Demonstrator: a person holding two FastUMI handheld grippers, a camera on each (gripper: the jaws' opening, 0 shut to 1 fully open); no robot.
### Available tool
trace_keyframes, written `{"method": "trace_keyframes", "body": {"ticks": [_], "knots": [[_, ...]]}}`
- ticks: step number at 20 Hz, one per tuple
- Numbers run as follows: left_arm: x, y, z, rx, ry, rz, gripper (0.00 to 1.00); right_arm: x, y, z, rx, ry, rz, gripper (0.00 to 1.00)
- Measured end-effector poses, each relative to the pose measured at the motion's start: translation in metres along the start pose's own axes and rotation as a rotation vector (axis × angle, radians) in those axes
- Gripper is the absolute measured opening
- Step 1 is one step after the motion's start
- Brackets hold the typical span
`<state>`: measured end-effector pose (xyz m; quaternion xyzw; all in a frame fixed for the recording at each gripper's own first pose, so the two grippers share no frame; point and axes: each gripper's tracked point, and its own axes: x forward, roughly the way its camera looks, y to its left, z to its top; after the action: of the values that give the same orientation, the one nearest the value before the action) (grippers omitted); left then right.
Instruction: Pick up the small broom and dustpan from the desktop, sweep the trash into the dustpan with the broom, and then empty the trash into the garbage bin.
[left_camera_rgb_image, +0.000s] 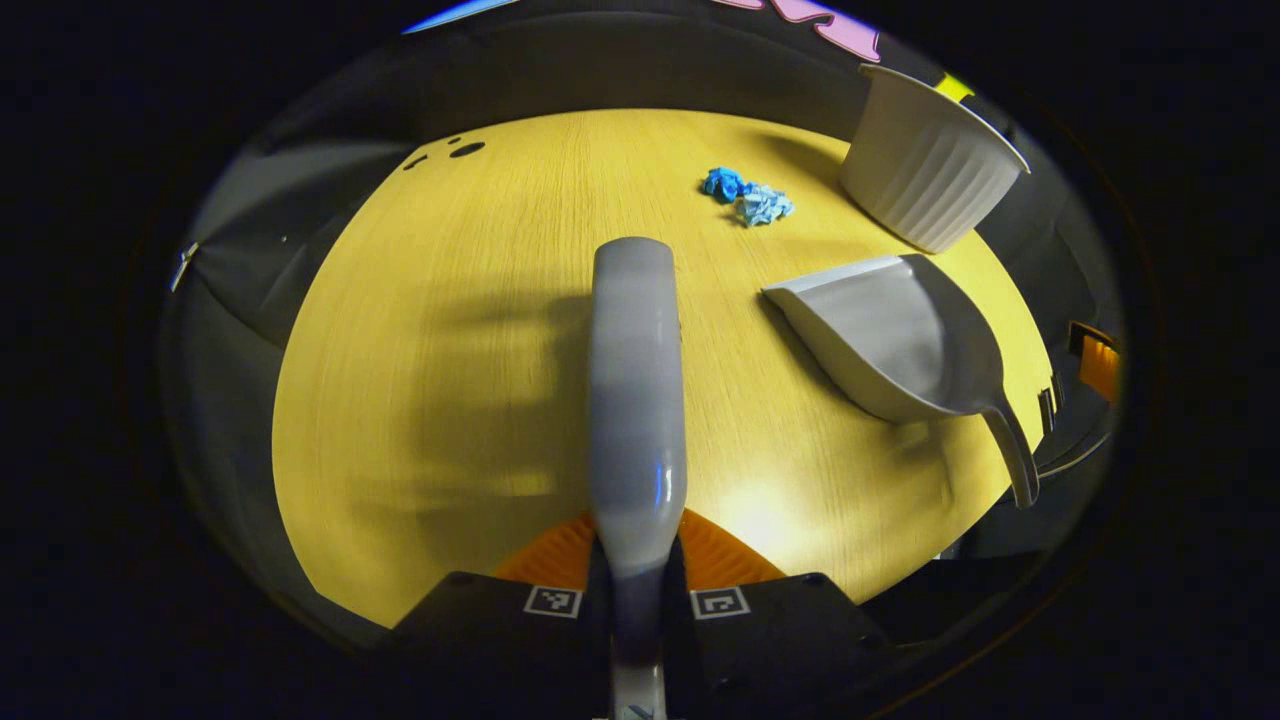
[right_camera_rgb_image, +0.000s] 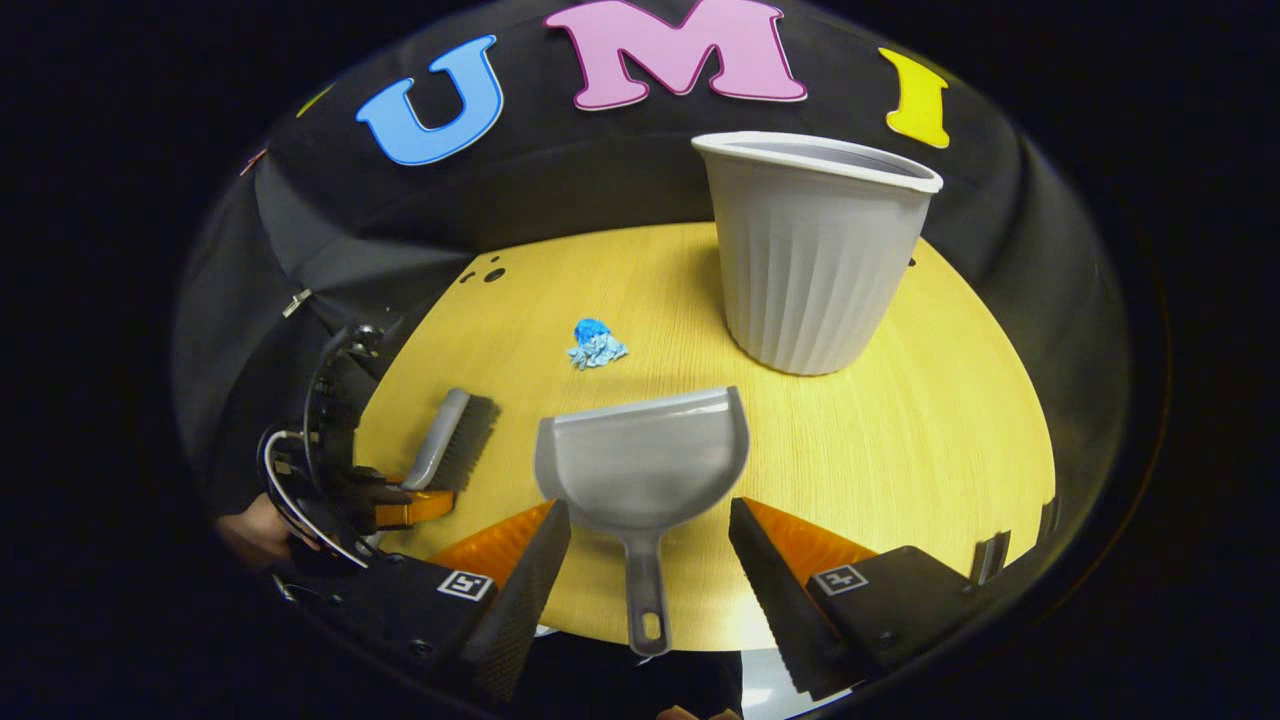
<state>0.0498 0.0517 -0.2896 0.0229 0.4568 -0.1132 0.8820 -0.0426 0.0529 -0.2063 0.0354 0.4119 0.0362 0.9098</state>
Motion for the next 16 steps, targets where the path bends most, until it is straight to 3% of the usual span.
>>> {"method": "trace_keyframes", "body": {"ticks": [8, 9, 11, 15, 16], "knots": [[-0.045, 0.001, 0.024, -0.019, -0.139, -0.073, 0.25, 0.030, 0.002, -0.047, 0.019, 0.188, -0.058, 0.99], [-0.049, 0.005, 0.025, -0.021, -0.152, -0.075, 0.22, 0.036, 0.002, -0.050, 0.009, 0.199, -0.072, 0.99], [-0.054, 0.013, 0.024, -0.033, -0.167, -0.066, 0.28, 0.050, 0.003, -0.063, -0.031, 0.243, -0.092, 0.99], [-0.063, 0.027, 0.021, -0.085, -0.183, -0.044, 0.25, 0.081, -0.003, -0.078, -0.093, 0.284, -0.159, 1.00], [-0.064, 0.030, 0.020, -0.094, -0.182, -0.038, 0.28, 0.085, -0.003, -0.082, -0.096, 0.302, -0.168, 0.99]]}}
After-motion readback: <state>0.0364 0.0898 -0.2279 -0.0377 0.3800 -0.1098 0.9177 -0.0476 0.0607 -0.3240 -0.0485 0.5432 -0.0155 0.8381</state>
